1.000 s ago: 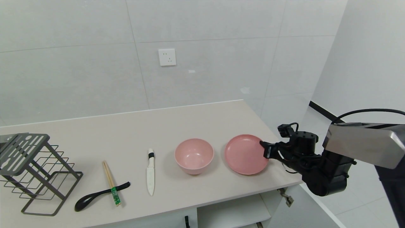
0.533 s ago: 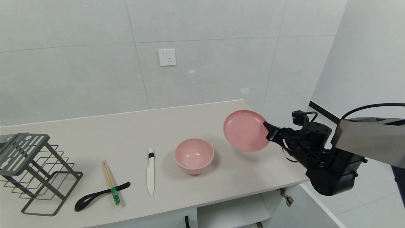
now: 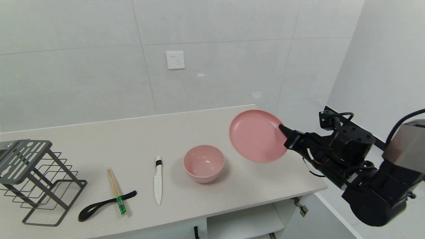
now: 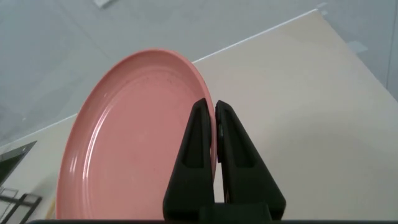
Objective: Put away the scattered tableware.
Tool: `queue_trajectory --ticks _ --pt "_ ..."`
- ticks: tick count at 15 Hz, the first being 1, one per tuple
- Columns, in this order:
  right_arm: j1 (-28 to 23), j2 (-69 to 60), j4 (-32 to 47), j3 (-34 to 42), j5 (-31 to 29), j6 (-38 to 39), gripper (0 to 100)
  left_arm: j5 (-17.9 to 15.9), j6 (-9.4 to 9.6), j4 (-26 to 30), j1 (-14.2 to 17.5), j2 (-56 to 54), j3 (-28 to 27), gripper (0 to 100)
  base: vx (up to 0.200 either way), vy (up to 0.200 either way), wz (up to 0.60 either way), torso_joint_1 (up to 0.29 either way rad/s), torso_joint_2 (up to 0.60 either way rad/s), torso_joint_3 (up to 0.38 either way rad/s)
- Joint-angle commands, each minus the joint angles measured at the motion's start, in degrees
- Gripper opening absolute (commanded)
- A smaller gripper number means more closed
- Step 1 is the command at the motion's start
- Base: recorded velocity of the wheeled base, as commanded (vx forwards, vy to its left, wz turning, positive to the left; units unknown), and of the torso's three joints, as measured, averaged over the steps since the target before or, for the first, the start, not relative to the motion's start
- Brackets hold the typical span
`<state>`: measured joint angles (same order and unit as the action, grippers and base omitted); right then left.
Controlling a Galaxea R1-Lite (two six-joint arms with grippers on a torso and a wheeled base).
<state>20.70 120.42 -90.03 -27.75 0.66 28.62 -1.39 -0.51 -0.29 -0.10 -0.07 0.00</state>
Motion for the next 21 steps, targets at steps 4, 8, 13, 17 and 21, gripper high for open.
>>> queue_trajectory --ticks 4,8,13,17,21 --pt "2.2 -14.4 0.0 10.8 -0.7 -0.9 0 -3.5 2.62 -2.6 0.0 0.1 0.0 100 0.000 0.000 0.00 0.000 0.00 0.000" --pt "1.5 -16.8 0.0 11.7 -0.7 -1.0 0 -4.0 3.15 -10.5 0.1 2.4 -3.5 100 0.000 0.000 0.00 0.000 0.00 0.000" --pt "0.9 -17.0 0.0 13.2 -0.7 -1.6 0 -8.5 1.39 0.6 -7.4 18.9 -13.3 100 0.000 0.000 0.00 0.000 0.00 0.000" --pt "-0.8 -17.0 0.0 13.1 -0.7 -1.7 0 -11.3 1.48 0.0 -9.5 36.4 -20.0 100 0.000 0.000 0.00 0.000 0.00 0.000" --pt "-0.9 -17.0 0.0 13.1 -0.7 -1.7 0 -13.8 1.48 -5.5 -12.6 55.3 -24.9 100 0.000 0.000 0.00 0.000 0.00 0.000"
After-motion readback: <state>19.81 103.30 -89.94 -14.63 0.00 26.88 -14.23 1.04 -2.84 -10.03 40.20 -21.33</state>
